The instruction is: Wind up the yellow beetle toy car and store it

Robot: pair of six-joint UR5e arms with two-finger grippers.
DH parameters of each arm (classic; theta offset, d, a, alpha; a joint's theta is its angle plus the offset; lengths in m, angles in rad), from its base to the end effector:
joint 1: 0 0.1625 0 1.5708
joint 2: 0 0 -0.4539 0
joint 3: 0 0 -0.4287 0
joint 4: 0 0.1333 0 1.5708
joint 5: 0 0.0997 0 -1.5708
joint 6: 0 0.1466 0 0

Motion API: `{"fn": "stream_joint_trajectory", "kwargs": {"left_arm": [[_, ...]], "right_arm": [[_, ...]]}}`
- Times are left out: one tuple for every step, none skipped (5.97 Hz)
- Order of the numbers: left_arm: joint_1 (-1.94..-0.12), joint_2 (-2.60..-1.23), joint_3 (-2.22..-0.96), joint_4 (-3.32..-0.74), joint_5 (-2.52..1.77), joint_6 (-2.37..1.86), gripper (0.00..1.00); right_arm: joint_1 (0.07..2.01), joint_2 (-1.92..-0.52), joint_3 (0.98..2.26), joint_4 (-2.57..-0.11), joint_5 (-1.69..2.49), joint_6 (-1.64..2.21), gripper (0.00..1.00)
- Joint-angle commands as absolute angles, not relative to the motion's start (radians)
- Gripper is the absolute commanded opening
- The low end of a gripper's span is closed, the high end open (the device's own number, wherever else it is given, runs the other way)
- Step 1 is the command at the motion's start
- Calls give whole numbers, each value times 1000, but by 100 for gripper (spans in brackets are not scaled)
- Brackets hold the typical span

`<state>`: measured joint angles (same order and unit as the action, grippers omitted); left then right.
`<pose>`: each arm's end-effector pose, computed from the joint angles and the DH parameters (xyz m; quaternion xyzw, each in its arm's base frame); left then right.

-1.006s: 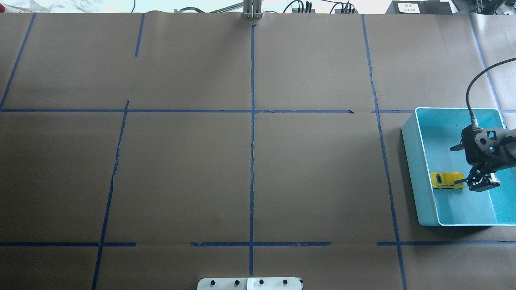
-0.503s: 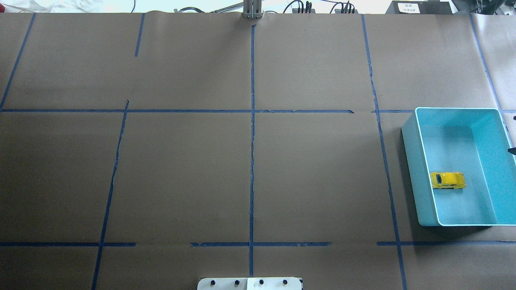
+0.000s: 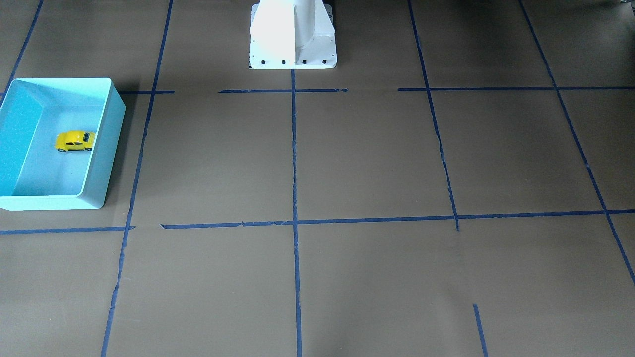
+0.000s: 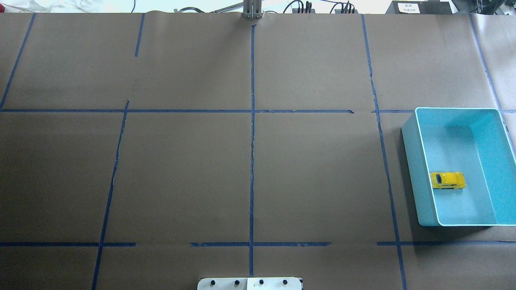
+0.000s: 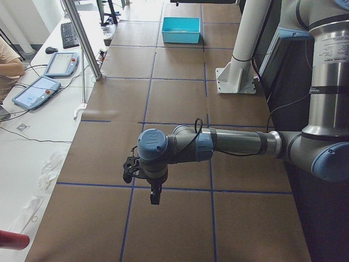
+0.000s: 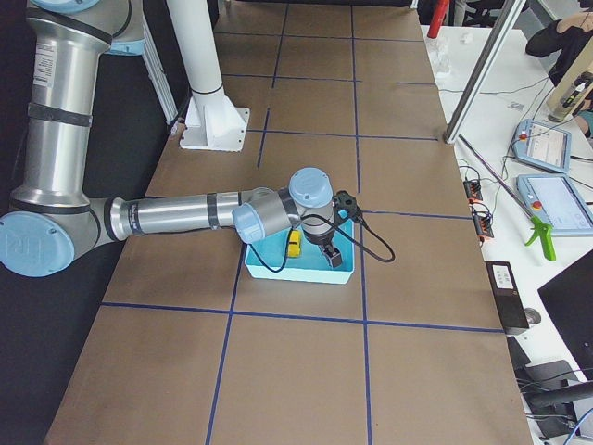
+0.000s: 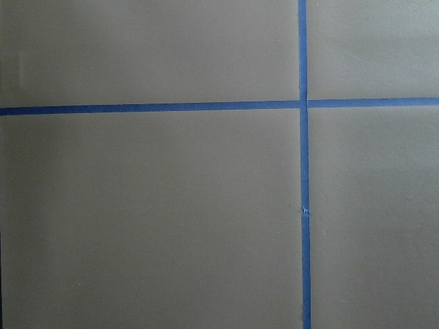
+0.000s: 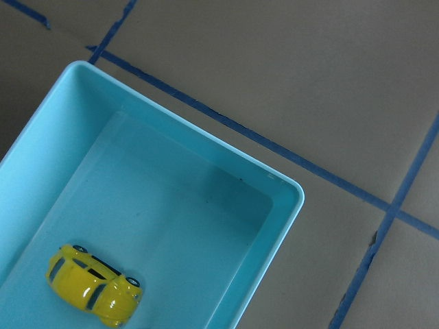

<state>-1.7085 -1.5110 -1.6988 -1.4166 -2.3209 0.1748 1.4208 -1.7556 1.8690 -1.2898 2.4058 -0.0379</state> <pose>-0.1004 -0.4815 0.7018 0.0174 0.3677 0.0015 0.9298 -0.0462 -0.4708 0.6127 0.1565 -0.4070 -0.1632 0.8850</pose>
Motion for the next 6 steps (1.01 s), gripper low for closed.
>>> {"fn": "stream_joint_trajectory", "kwargs": {"left_arm": [[-1709,-1511,-1697,-1417,-2321,175,100],[-1709,-1511,-1695,-1417,-2321,175,100],[-1709,-1511,-1695,-1417,-2321,175,100],[-1707,-1511,-1695,-1417,-2321,175,100],[-1709,-1511,-1694,-1417,-2321,175,100],[-1709,-1511,-1694,-1417,-2321,175,100]], "right_arm": [[1490,-1773,1874,-1386,2405,112,100],[1538,-1775,1871,-1488,2405,110,100],[1596,-1781,1865,-1570,2395,107,100],[1614,-1787,1853,-1572,2335,95,100],[1614,-1793,1848,-1572,2288,83,100],[1614,-1796,1829,-1572,2283,42,100]]}}
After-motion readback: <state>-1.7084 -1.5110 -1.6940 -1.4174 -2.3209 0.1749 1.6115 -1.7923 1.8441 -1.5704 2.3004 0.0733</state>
